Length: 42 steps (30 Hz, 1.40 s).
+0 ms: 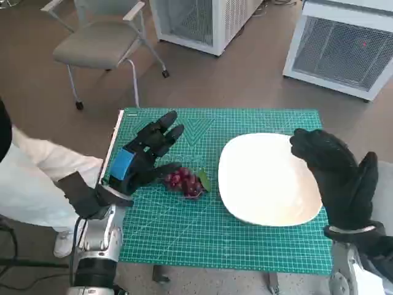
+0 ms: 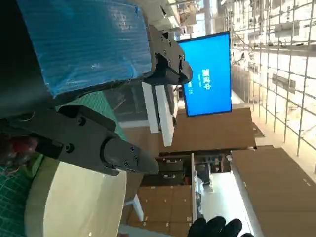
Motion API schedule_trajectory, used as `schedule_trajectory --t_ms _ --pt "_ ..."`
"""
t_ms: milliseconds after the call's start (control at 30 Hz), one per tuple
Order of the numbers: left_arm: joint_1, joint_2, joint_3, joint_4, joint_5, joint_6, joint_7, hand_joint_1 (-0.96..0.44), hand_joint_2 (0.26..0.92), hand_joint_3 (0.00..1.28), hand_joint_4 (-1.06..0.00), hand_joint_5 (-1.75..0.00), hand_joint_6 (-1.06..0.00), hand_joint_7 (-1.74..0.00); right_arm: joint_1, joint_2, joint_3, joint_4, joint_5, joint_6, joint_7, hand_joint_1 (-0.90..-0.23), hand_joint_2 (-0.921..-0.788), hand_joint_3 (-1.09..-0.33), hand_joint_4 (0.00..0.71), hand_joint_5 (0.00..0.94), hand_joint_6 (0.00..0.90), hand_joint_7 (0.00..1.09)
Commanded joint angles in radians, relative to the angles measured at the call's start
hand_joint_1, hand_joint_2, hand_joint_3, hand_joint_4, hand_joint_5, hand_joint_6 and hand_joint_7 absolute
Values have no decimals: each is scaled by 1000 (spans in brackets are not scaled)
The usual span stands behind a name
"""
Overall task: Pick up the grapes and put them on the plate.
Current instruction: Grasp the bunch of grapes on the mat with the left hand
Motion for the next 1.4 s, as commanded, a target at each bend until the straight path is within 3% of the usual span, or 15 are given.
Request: schedule_trajectory --t_ms 33,767,1400 --pt "10 6 2 -14 -5 0 -1 -241 921 15 -366 -6 -412 -1 -1 0 5 25 0 15 6 -345 -921 -589 418 844 247 987" --pt "28 16 2 -45 -11 13 -12 -250 921 18 -370 -4 -416 -2 -79 -5 11 105 -4 9 19 -338 -921 -589 426 842 244 979" --pt "52 14 3 -78 -15 13 -25 -264 921 22 -368 -2 -415 -1 -90 -10 9 110 1 16 38 -336 -921 -591 430 833 247 973"
